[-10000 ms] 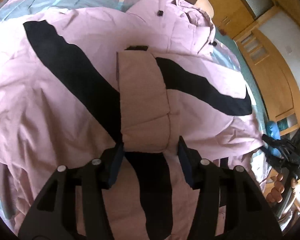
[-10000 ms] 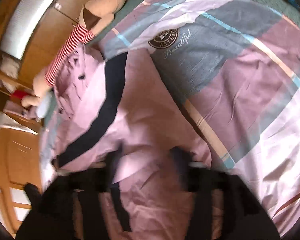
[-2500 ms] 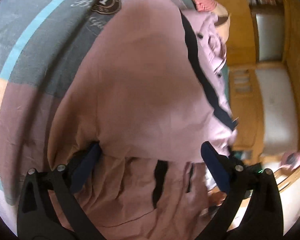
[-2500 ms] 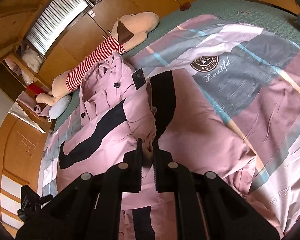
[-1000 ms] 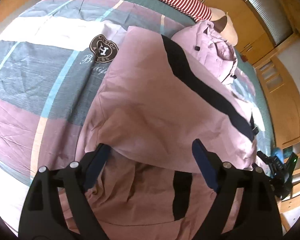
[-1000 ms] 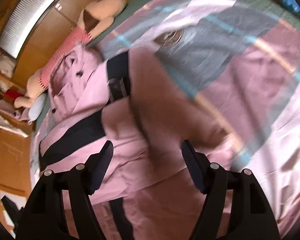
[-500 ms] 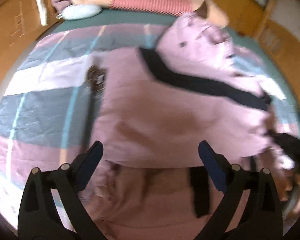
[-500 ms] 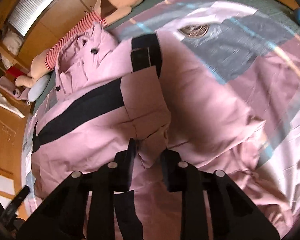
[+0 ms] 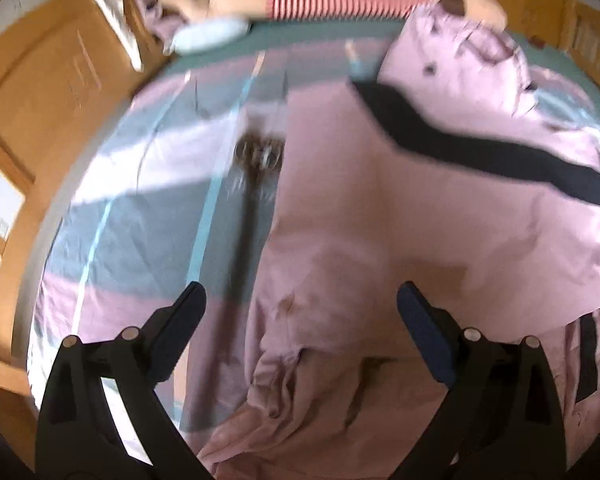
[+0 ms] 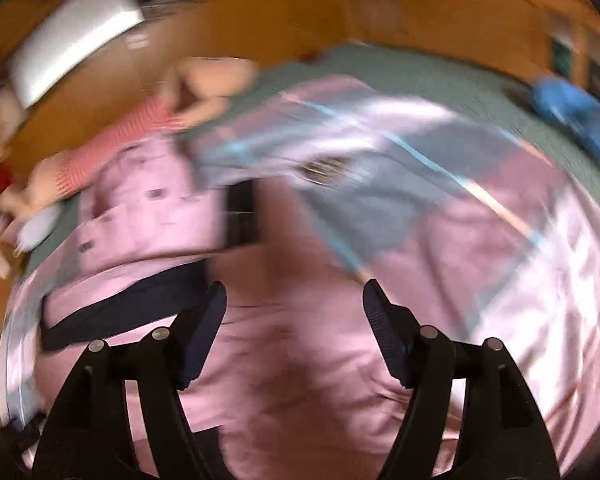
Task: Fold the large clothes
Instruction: 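Release the folded side with the right gripper and smooth it flat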
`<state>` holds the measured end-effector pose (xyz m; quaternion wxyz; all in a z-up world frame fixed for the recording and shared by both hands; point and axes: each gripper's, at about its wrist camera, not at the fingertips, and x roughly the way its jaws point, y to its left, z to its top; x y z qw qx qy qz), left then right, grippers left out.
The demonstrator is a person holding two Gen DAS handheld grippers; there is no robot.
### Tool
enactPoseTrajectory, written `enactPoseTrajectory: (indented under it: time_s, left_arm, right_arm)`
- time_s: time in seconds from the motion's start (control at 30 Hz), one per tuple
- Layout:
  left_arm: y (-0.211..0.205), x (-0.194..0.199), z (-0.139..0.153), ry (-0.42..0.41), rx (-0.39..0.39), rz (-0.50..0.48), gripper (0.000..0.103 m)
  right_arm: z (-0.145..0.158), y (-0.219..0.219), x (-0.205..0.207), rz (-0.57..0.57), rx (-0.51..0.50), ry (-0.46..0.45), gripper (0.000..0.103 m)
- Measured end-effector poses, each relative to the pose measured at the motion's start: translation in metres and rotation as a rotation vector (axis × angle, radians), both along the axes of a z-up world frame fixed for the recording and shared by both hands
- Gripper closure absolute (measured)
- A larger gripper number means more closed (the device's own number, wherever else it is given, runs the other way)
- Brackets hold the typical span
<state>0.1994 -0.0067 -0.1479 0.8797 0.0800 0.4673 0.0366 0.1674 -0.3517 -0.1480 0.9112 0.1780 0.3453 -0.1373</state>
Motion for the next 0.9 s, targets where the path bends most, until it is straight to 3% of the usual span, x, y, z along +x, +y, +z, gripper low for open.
enactPoseTrajectory:
  time_s: [0.1,0.23,0.33,0.53,0.63,0.8,0.9]
  left_arm:
    - [-0.009,0.002,-0.003,0.014,-0.026,-0.052,0.003]
    - [-0.011,0.014,-0.04,0.201,-0.062,-0.064,0.002]
    - [-0.01,0.016,-0.047,0.236,-0.085,-0.05,0.002]
    - [-0.011,0.015,-0.045,0.247,-0.084,-0.056,0.002]
    - [-0.011,0.016,-0.046,0.25,-0.078,-0.051,0.002]
    - [-0.006,0.023,-0.044,0.238,-0.078,-0.033,0.002]
    - [-0.008,0.021,-0.042,0.229,-0.069,-0.036,0.002]
  right_arm:
    - [-0.012,0.053,0.019,0.234,-0.074,0.04,0.032]
    - [-0.056,0.084,0.04,0.33,-0.146,0.233,0.032]
    - [-0.064,0.078,0.045,0.311,-0.16,0.262,0.025]
    - [-0.063,0.061,0.043,0.248,-0.163,0.311,0.025]
    - [-0.065,0.053,0.039,0.136,-0.248,0.345,0.019]
    - [-0.076,0.021,0.042,0.091,-0.078,0.368,0.012]
    - [-0.076,0.023,0.044,0.092,-0.094,0.37,0.011]
